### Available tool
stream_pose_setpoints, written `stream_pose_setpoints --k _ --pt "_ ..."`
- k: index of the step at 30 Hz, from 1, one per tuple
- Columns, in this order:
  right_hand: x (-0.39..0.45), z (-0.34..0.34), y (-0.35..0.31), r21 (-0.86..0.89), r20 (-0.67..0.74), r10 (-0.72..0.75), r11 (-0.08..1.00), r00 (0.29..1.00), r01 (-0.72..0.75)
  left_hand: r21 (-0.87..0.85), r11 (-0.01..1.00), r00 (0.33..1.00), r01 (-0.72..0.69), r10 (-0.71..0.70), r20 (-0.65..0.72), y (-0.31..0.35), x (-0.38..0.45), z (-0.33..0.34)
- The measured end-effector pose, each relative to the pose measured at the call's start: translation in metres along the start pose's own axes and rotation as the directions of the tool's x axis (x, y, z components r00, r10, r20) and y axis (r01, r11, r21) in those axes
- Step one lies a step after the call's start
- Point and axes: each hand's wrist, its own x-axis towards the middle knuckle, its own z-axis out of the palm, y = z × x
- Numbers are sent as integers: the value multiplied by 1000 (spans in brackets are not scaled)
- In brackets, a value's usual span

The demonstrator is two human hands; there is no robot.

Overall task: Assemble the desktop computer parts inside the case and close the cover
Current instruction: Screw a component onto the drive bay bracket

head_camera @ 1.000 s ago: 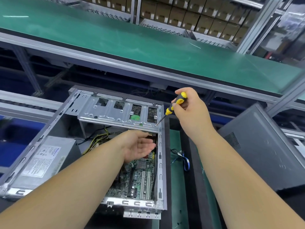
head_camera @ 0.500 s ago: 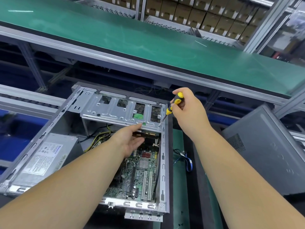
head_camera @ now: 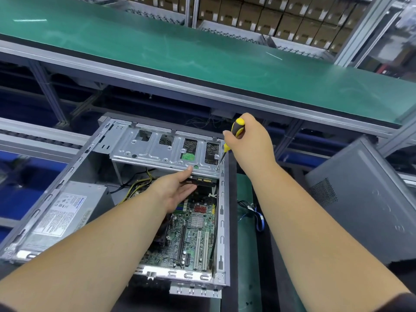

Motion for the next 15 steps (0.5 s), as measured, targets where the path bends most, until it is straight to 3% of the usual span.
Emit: stream_pose_setpoints --k 2,4,7,11,15 --pt "-3 7 1 231 23 20 973 1000 -25 -7 1000 1000 -12 12 0 0 1 -1" --pt "-6 13 0 475 59 43 878 997 -66 -21 1000 1000 -20 20 0 -1 2 -1" --pt "-7 22 3 694 109 29 714 994 -97 -34 999 1000 -27 27 1 -1 4 -1" --pt "-2 24 8 847 173 -25 514 985 -136 -37 999 1000 -30 30 4 -2 8 -2" --pt "0 25 11 844 177 -33 519 984 -135 -36 999 1000 -28 28 3 -3 11 -2"
